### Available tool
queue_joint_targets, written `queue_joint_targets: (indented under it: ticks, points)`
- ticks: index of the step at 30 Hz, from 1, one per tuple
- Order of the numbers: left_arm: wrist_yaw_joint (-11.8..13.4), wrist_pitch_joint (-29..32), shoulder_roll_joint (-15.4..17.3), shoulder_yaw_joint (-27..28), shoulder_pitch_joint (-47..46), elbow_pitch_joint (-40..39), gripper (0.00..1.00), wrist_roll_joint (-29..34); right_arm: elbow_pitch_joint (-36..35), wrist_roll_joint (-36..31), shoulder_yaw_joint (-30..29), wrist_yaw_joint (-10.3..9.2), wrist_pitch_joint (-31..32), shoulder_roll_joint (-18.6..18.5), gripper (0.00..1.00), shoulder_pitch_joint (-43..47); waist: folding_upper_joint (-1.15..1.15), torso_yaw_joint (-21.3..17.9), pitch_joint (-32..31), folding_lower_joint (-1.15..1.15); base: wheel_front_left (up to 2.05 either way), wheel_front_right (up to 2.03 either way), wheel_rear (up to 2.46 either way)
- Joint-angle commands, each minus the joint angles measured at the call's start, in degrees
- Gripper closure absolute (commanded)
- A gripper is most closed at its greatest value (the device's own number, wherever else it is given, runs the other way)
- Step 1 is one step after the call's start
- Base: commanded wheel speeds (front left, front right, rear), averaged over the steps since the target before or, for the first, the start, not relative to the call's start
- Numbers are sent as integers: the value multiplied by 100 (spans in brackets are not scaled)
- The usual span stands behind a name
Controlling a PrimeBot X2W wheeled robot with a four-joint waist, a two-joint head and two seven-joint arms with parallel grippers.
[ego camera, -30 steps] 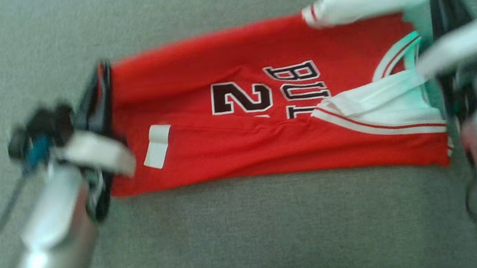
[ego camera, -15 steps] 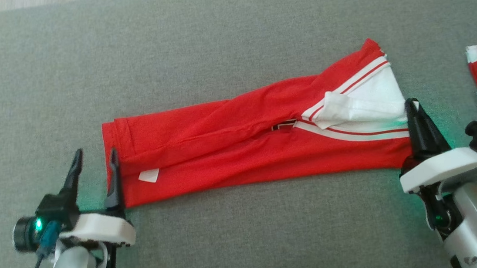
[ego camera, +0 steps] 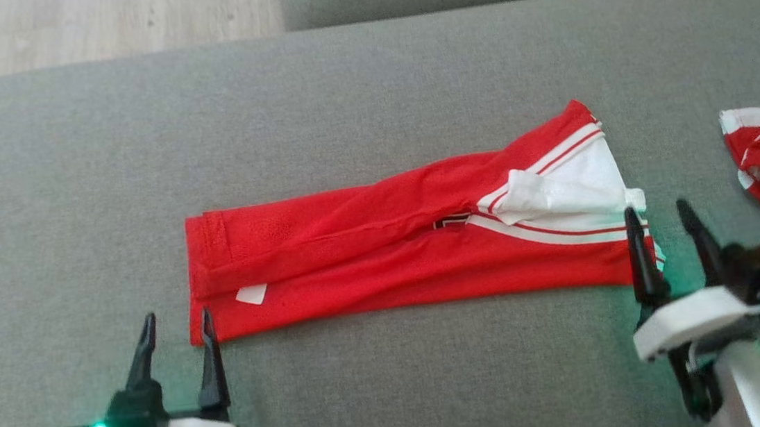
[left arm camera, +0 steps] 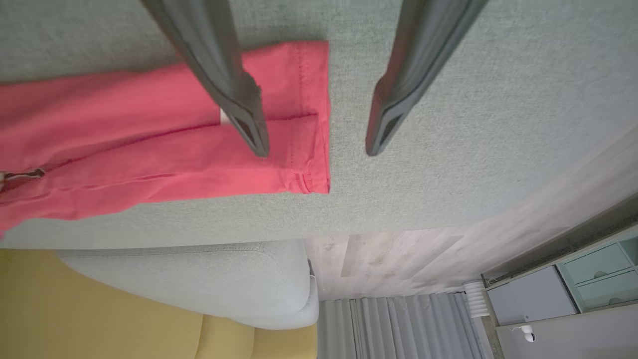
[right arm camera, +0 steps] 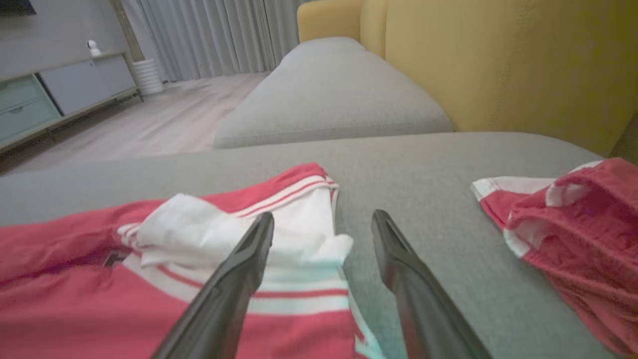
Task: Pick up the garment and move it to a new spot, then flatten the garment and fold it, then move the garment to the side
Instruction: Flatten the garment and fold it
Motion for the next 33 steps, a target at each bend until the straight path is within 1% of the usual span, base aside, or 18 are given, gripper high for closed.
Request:
queue_joint_targets:
  ticks: [1, 6, 8, 14, 18, 23, 24, 27, 28, 29, 31, 33]
  points:
    - [-14, -30, -7, 261, -20, -206, 0, 76, -103, -119, 83, -5, -62, 27, 0, -13, 0, 58, -115, 1, 0, 0, 0]
    - [-135, -30, -122, 287, 126, -224, 0, 172, 96, -153, 122, -5, -63, 94, 0, 41, 0, 92, -137, 1, 0, 0, 0]
    - [-233, -30, -152, 264, 122, -144, 0, 189, 149, -144, 121, -5, -63, 103, 0, -23, 0, 109, -78, 1, 0, 0, 0]
    - [-383, -30, -222, 216, -69, -52, 0, 276, 557, -161, 35, -5, -62, 78, 0, -568, 0, 193, 215, 1, 0, 0, 0]
    - [-497, -30, -271, 143, -232, 87, 0, 265, 1067, -125, -88, -5, 74, 68, 0, -1091, 0, 289, 445, 1, 0, 0, 0]
    - [-570, -30, -309, 56, -416, 217, 0, 285, 1918, -324, -338, -5, 516, 50, 0, -1463, 0, 409, 649, 1, 0, 0, 0]
    - [-570, -30, -309, 56, -416, 217, 0, 285, 1918, -324, -338, -5, 516, 50, 0, -1463, 0, 409, 649, 1, 0, 0, 0]
    - [-592, -30, -321, 63, -460, 243, 0, 275, 2340, -88, -271, -5, 677, 93, 0, -1529, 0, 440, 692, 1, 0, 0, 0]
    - [-595, -30, -324, 77, -463, 251, 0, 267, 2455, 31, -197, -5, 713, 105, 26, -1526, 0, 438, 695, 1, 0, 0, 0]
    - [-597, -30, -326, 91, -463, 257, 0, 266, 2543, 124, -118, -5, 716, 112, 100, -1513, 0, 431, 691, 1, 0, 0, 0]
    - [-598, -30, -330, 128, -449, 269, 0, 269, 2666, 305, -43, -5, 655, 120, 100, -1461, 0, 398, 657, 1, 0, 0, 0]
    - [-592, -30, -333, 163, -434, 267, 0, 280, 2698, 380, -80, -5, 431, 60, 100, -1420, 0, 347, 611, 1, 0, 0, 0]
